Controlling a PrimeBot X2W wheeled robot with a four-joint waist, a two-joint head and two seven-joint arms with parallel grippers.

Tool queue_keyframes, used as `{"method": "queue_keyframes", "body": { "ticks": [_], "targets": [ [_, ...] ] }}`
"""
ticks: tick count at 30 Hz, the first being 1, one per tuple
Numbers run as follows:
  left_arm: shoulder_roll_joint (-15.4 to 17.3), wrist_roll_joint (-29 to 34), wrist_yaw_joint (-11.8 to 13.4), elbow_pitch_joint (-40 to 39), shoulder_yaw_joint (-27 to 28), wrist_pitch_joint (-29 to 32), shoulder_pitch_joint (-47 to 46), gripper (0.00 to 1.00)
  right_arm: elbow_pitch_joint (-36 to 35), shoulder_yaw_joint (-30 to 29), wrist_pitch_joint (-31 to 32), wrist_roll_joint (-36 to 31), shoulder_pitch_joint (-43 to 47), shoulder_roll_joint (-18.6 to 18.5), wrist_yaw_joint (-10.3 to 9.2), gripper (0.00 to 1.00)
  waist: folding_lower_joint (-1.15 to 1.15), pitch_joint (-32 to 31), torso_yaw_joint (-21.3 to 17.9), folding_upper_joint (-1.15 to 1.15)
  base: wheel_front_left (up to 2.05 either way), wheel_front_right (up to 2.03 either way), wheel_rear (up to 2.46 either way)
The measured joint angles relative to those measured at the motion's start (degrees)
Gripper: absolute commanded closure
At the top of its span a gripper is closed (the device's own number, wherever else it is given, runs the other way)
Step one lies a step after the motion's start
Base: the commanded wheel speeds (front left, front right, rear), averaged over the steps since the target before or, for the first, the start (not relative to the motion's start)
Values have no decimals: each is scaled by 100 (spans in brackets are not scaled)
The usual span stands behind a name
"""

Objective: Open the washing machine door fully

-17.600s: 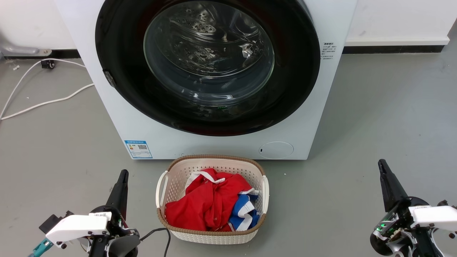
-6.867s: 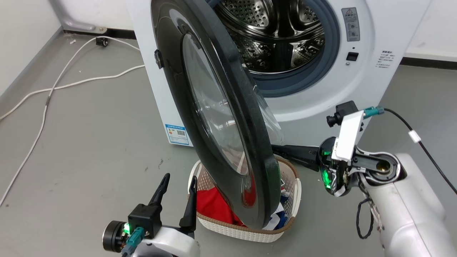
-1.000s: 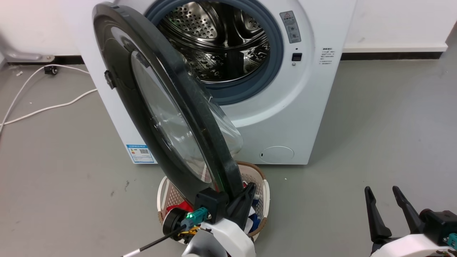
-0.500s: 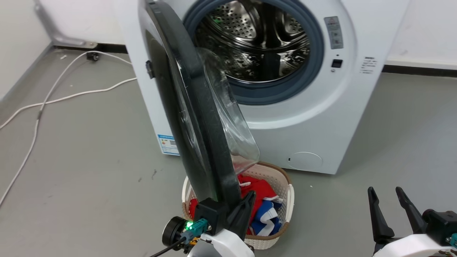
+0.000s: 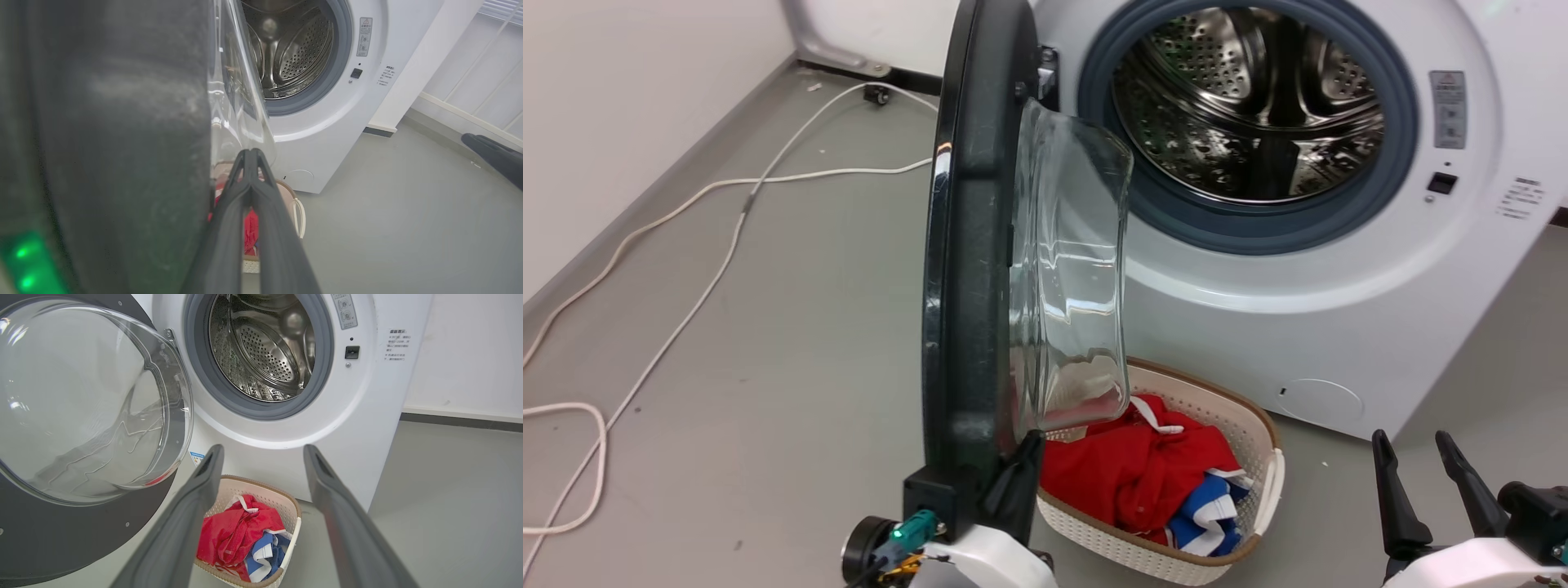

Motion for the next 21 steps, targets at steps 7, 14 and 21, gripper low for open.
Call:
{"method": "queue_keyframes", "body": {
  "ticks": [7, 14, 21],
  "targets": [
    [246, -192, 64, 93, 397, -142, 83, 100, 31, -7, -2, 1, -20, 1, 0, 0, 0, 49, 310, 0, 0, 0, 0],
    [644, -298, 158, 281, 948, -358, 76, 100, 41, 21, 3, 0, -94, 2, 0, 0, 0, 150, 344, 0, 0, 0, 0],
    [998, -502, 199, 458, 1533, -588, -41, 100, 32, 11, 76, -13, -105, 2, 0, 0, 0, 252, 214, 0, 0, 0, 0]
  ]
}}
